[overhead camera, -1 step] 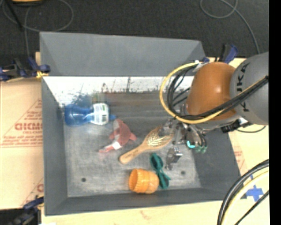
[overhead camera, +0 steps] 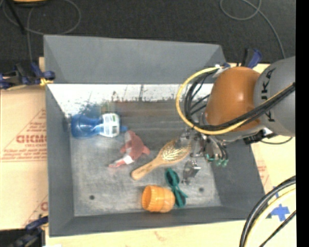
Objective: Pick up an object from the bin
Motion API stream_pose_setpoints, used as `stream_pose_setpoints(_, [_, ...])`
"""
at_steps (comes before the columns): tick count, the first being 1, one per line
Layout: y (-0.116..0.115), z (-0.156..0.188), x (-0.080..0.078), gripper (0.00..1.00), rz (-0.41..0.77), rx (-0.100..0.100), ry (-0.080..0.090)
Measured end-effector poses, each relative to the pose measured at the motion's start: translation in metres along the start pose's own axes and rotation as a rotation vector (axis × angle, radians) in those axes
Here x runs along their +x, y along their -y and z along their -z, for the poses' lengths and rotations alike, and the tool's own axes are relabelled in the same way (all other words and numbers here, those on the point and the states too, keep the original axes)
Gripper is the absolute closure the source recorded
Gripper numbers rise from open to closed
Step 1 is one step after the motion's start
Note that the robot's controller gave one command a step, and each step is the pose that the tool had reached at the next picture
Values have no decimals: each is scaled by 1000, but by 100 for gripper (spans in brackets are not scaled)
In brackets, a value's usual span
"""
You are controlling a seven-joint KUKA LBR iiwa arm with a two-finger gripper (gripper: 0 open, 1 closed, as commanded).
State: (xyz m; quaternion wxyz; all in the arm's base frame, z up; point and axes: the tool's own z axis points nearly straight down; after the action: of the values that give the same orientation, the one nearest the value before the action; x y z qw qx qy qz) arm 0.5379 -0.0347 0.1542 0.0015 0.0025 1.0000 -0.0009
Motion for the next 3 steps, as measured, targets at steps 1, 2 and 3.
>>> stream_pose_setpoints(1, [12,-66,-50,100,60,-1,54])
stream_pose_setpoints(2, [12,-66,-50,100,60,-1,54])
stream_pose_setpoints(3, [12,-64,-41,100,61,-1,37])
